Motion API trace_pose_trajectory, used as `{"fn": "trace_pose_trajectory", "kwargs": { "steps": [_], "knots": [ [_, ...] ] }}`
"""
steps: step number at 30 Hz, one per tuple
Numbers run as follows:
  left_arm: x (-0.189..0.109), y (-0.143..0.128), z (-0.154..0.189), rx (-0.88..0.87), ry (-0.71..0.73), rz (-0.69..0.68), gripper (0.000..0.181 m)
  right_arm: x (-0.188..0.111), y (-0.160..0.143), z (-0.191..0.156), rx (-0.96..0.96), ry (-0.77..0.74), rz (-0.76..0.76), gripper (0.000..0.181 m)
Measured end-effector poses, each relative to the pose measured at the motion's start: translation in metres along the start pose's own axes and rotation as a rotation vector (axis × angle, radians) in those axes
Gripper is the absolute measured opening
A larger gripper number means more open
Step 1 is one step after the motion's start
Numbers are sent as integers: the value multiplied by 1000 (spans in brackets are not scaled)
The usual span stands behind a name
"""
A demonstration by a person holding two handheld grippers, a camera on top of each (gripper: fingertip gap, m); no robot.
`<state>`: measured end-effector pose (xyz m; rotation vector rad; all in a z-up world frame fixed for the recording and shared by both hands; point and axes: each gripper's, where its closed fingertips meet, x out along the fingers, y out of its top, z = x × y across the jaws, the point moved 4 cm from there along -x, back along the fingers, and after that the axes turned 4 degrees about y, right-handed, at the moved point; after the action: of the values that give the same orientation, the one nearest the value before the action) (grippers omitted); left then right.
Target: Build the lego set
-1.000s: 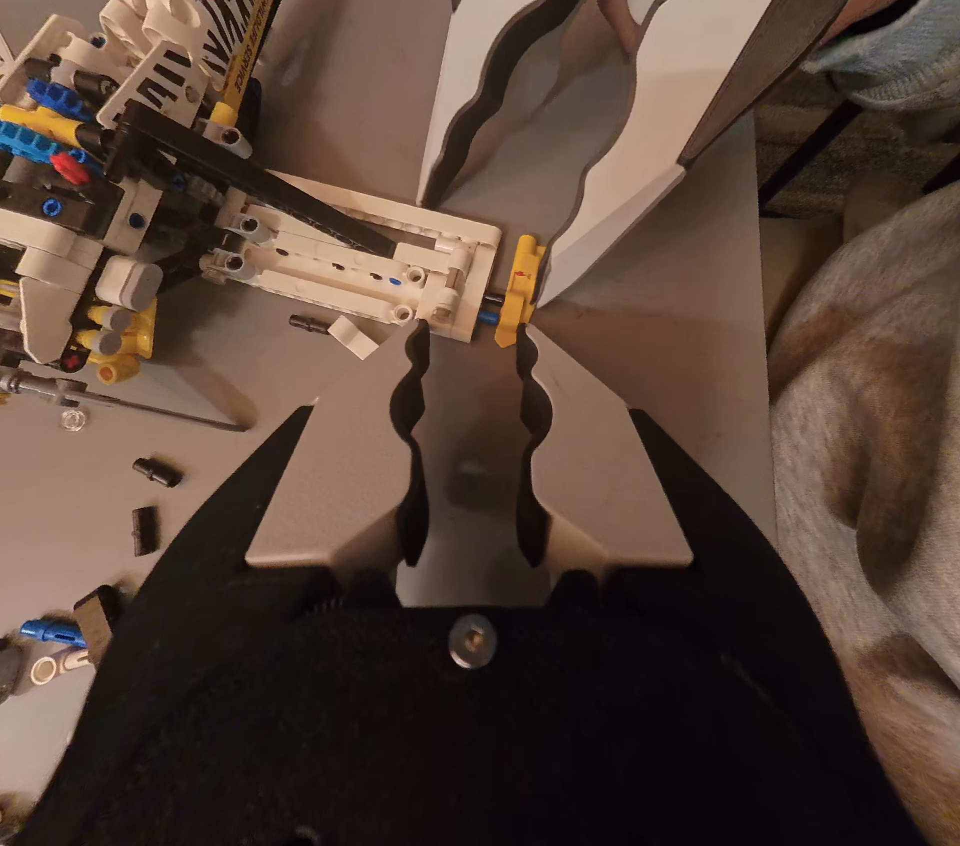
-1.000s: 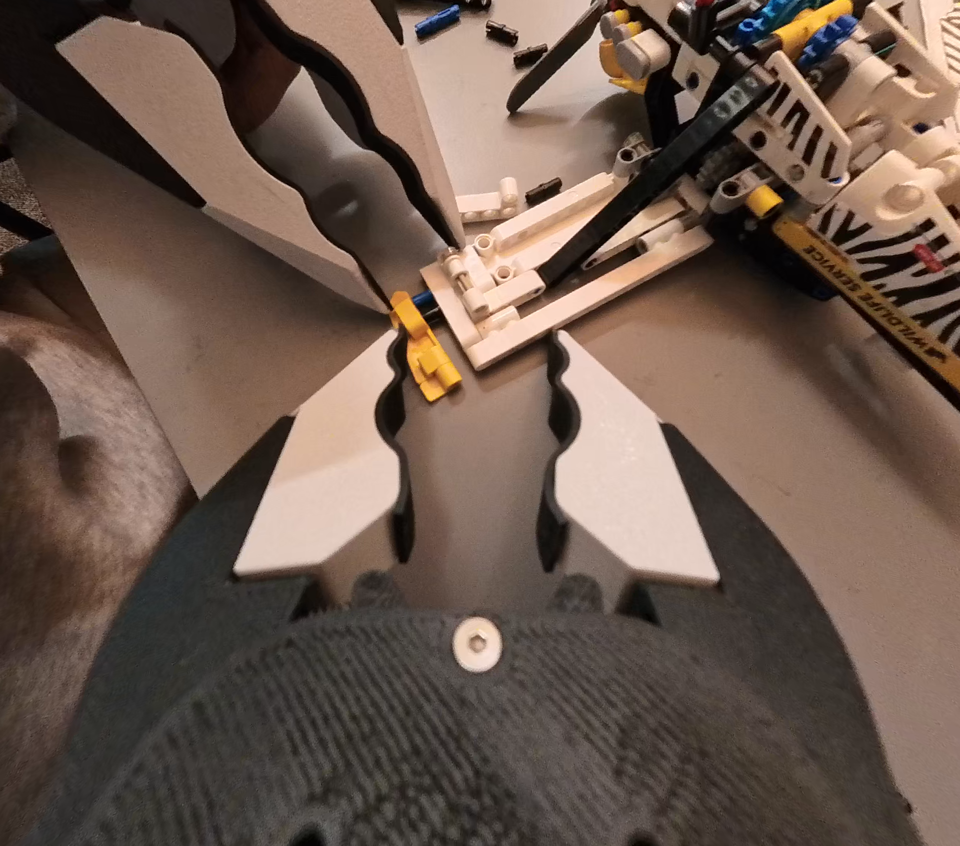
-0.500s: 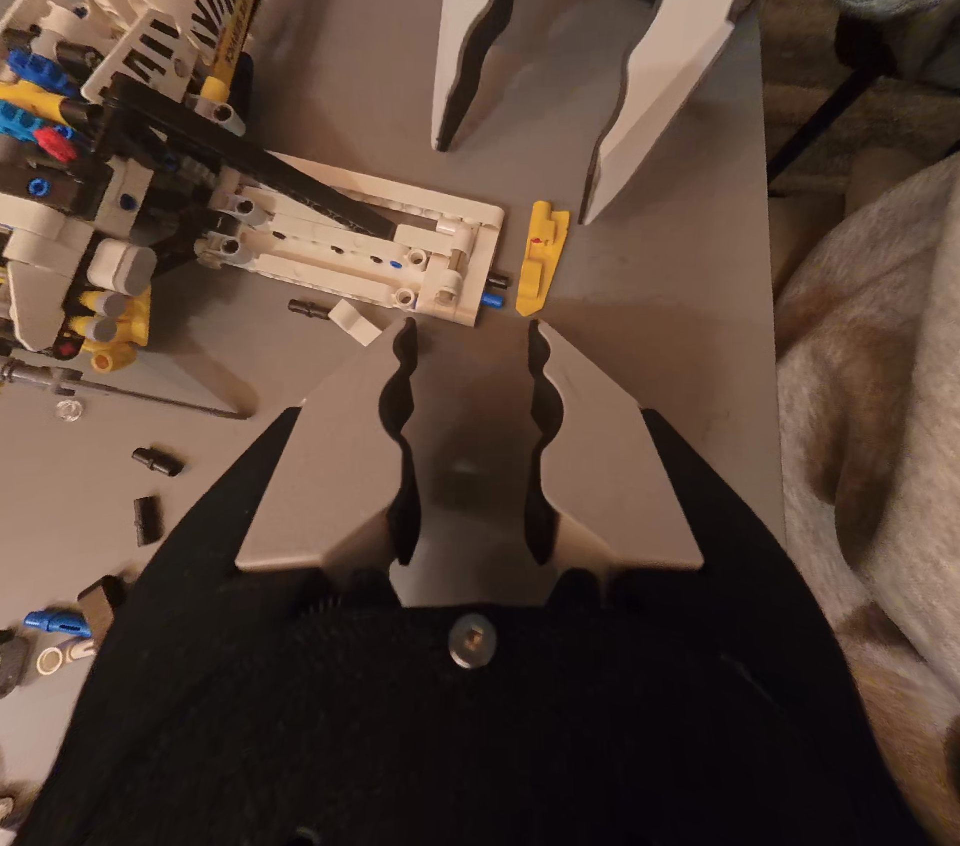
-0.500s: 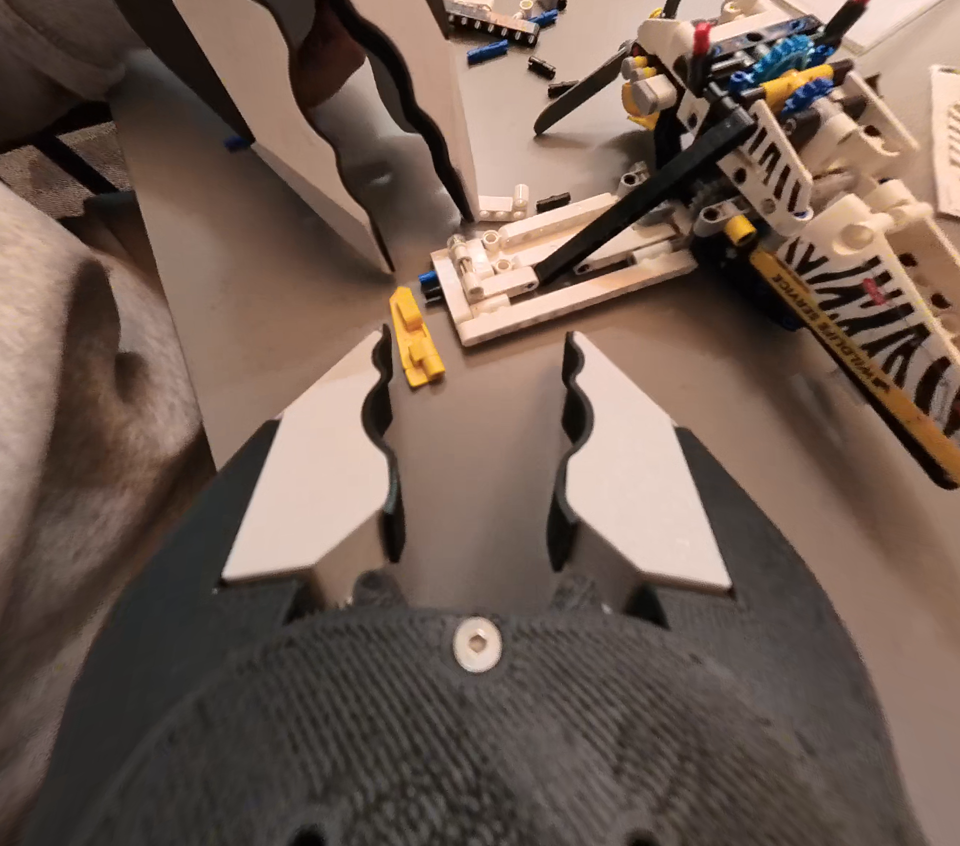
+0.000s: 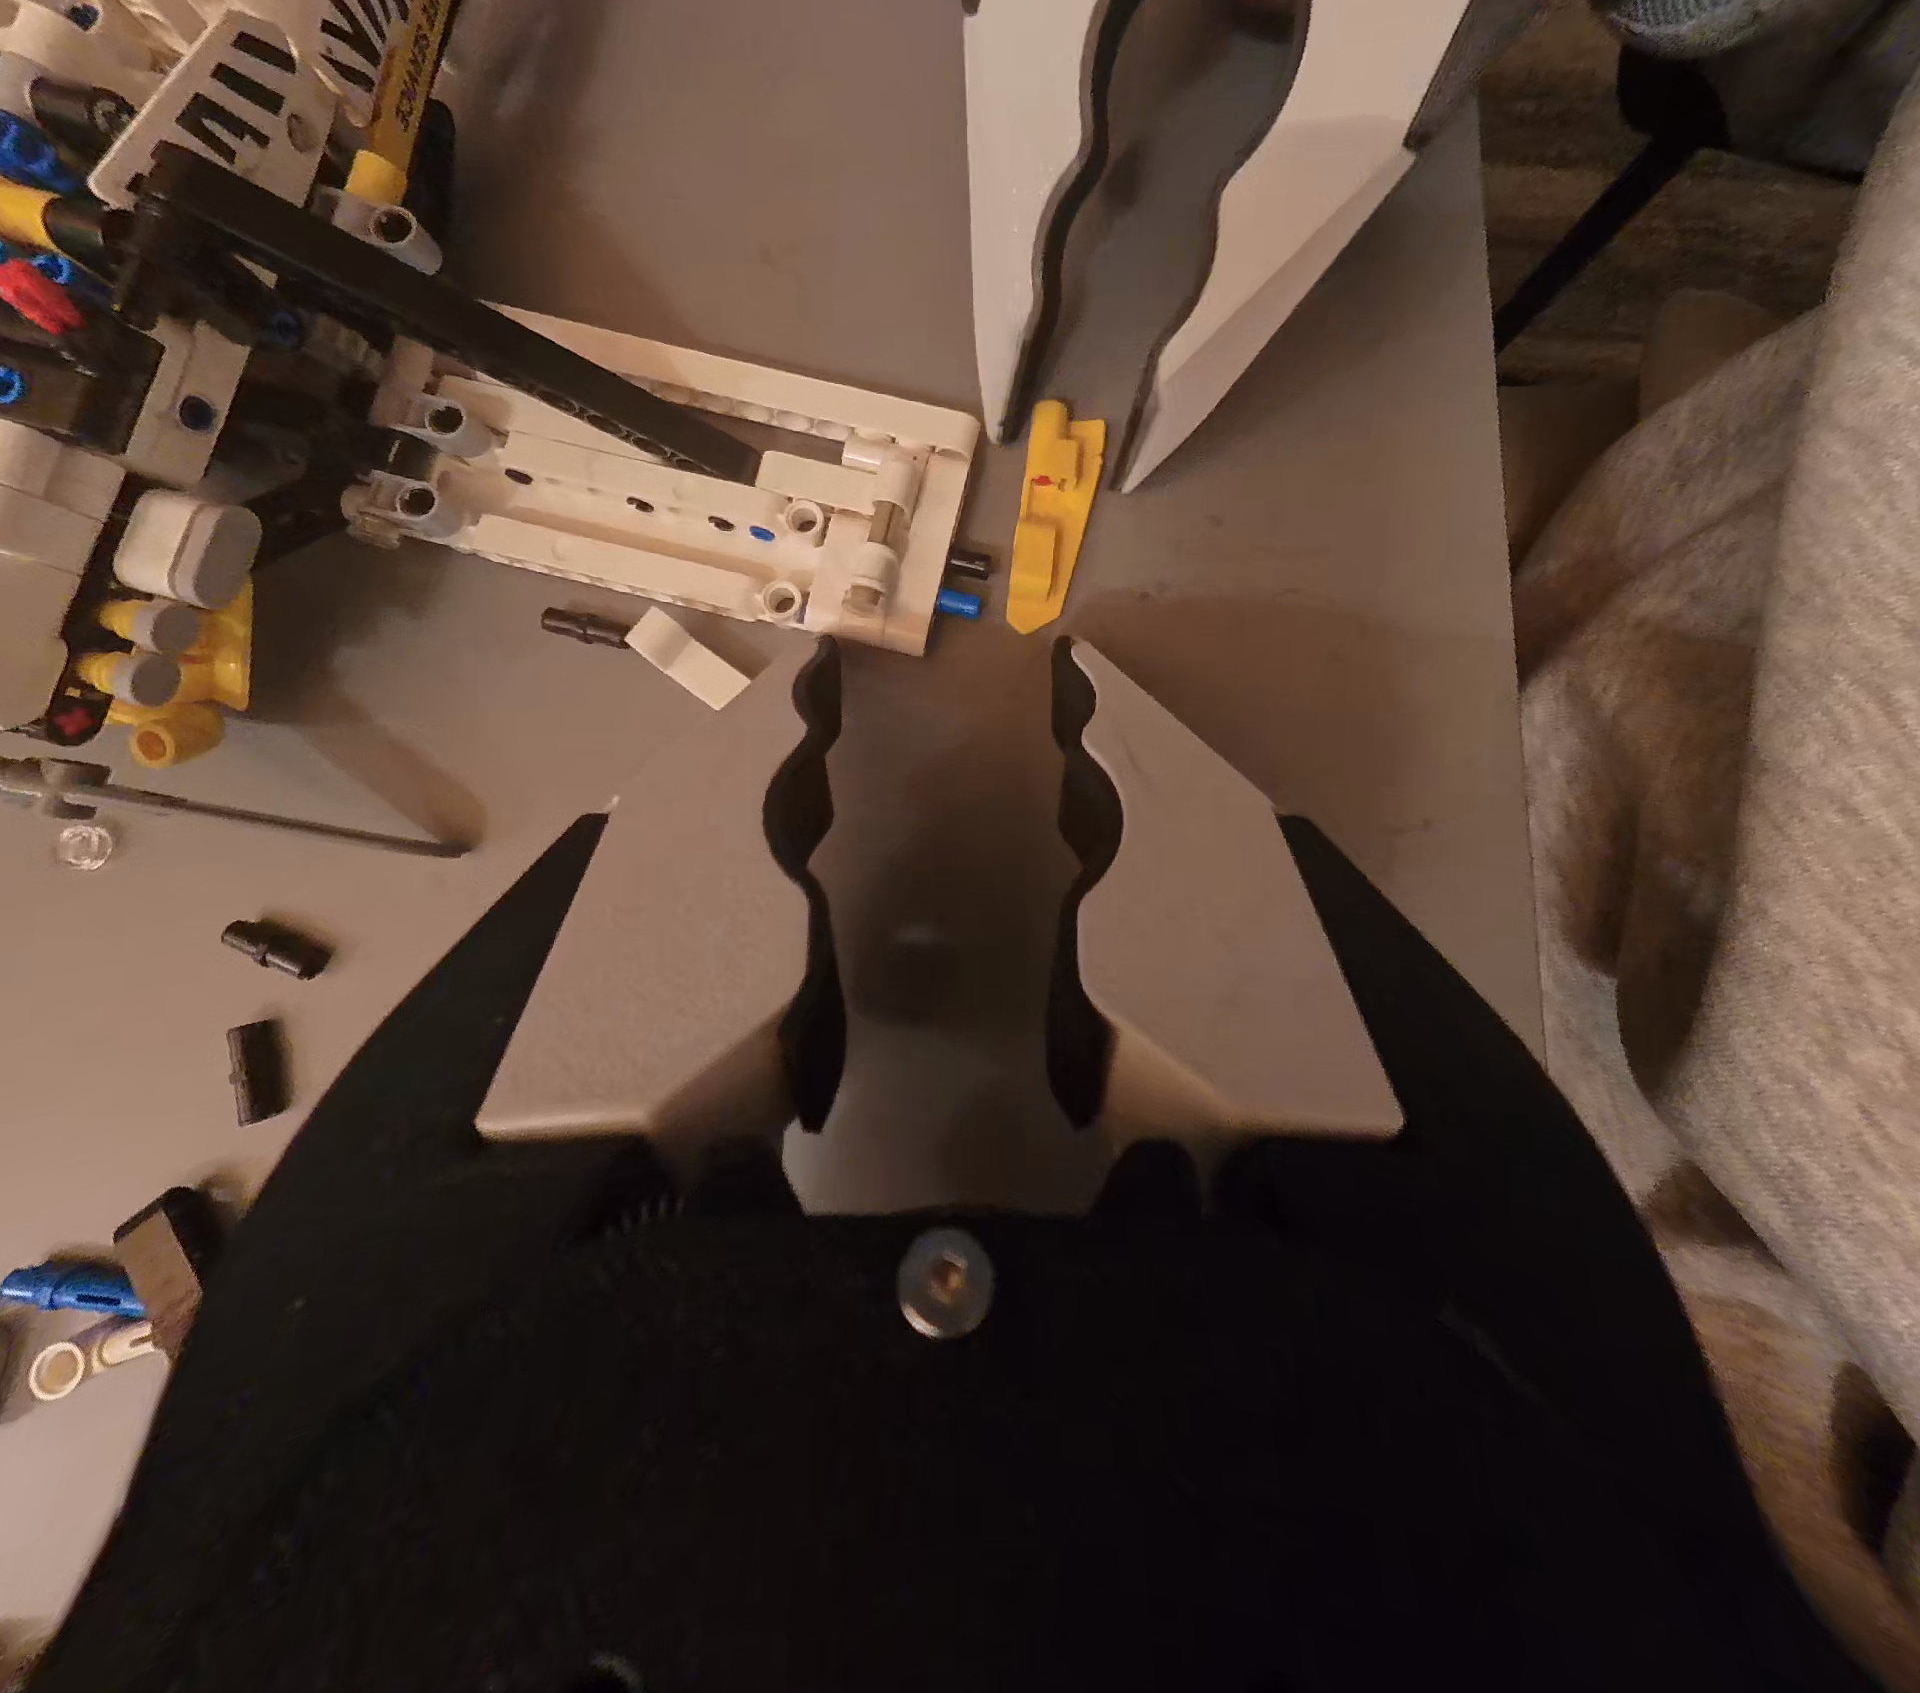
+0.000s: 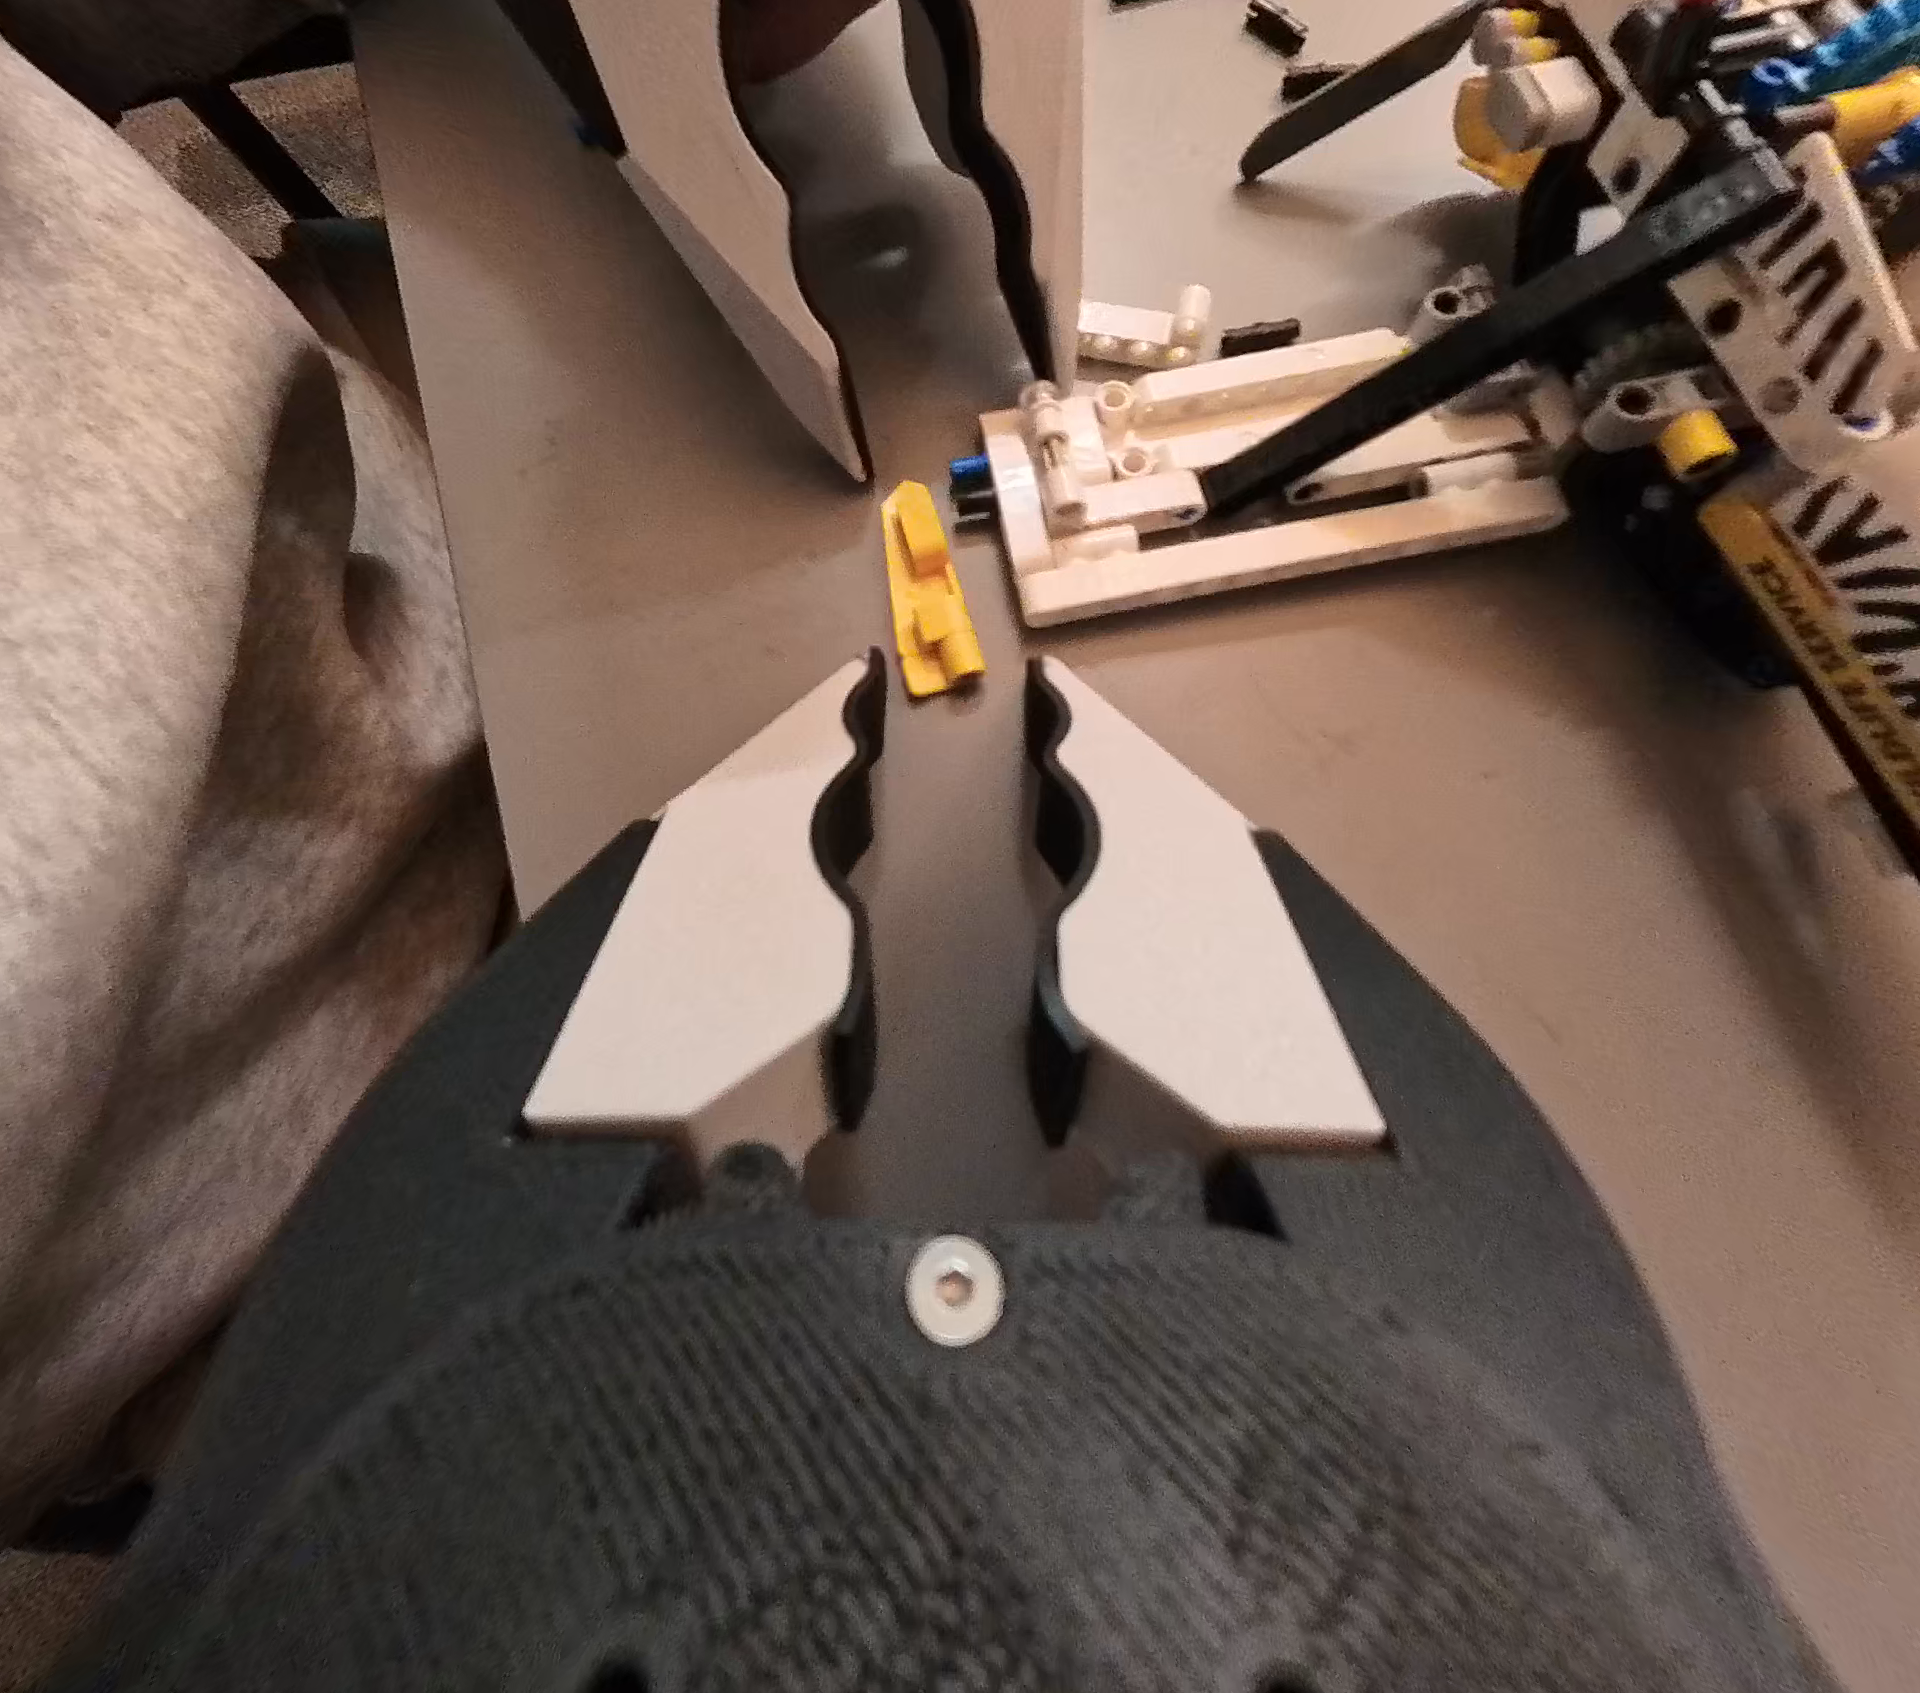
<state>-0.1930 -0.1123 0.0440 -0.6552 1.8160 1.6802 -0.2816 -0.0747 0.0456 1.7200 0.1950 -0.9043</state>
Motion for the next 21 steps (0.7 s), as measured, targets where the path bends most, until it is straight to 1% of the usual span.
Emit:
{"fn": "trace_pose_trajectory", "kwargs": {
  "steps": [5, 21],
  "knots": [
    [0, 0, 0, -2, -7, -1, 38, 8, 7, -2, -2, -13, -2, 15],
    [0, 0, -2, -24, -8, 3, 33, 15, 13, -3, 43, -59, 3, 14]
  ]
}}
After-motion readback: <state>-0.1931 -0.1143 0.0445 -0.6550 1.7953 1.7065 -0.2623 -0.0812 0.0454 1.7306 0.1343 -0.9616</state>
